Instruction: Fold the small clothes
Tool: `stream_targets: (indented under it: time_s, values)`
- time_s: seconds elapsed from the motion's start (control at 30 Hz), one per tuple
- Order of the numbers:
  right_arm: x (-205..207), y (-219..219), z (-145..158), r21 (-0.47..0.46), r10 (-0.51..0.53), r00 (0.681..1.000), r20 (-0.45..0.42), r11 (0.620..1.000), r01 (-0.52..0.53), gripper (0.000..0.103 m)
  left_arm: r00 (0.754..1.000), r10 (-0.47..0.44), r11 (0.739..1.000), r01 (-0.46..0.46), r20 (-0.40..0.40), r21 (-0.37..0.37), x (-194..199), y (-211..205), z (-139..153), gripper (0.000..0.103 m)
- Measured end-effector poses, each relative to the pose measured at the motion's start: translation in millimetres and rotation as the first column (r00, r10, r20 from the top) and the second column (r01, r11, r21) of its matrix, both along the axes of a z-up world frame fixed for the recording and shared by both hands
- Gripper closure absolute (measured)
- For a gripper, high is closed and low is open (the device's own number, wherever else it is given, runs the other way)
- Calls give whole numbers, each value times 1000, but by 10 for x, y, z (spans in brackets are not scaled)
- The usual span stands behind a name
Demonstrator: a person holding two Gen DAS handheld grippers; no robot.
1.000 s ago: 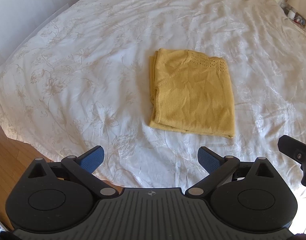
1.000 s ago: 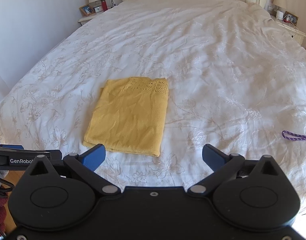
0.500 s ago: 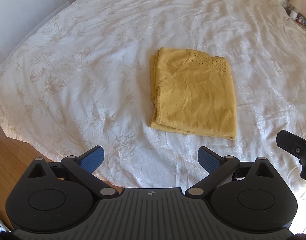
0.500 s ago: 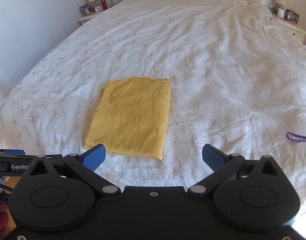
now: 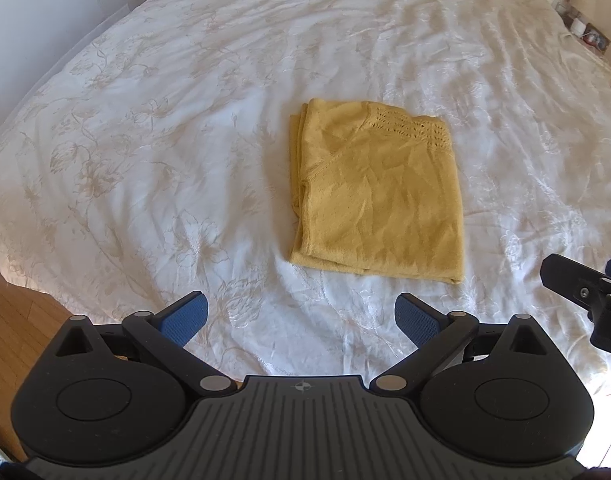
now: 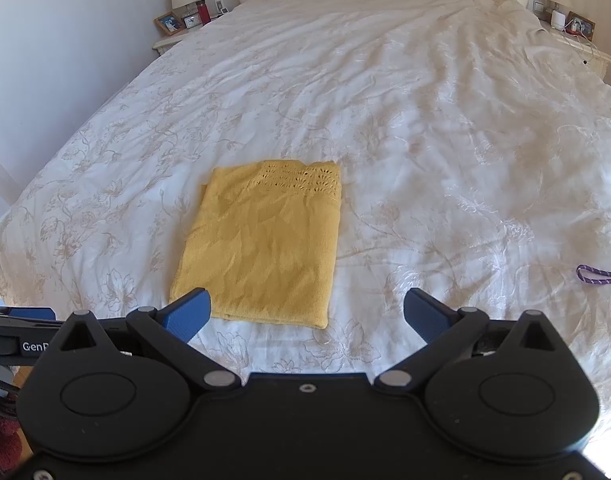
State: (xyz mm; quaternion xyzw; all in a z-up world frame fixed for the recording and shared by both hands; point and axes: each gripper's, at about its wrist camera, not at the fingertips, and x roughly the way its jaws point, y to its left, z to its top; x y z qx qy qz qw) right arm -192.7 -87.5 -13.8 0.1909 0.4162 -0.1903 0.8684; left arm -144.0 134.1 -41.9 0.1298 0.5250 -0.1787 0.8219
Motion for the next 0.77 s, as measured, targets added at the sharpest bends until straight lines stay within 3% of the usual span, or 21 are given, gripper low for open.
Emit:
stream_targets:
  time_s: [0.77]
  values:
    - [151, -100, -67, 29, 5, 1000, -22, 1000, -4, 1, 1000, -17, 1000, 17, -25, -6, 130, -114, -32, 2]
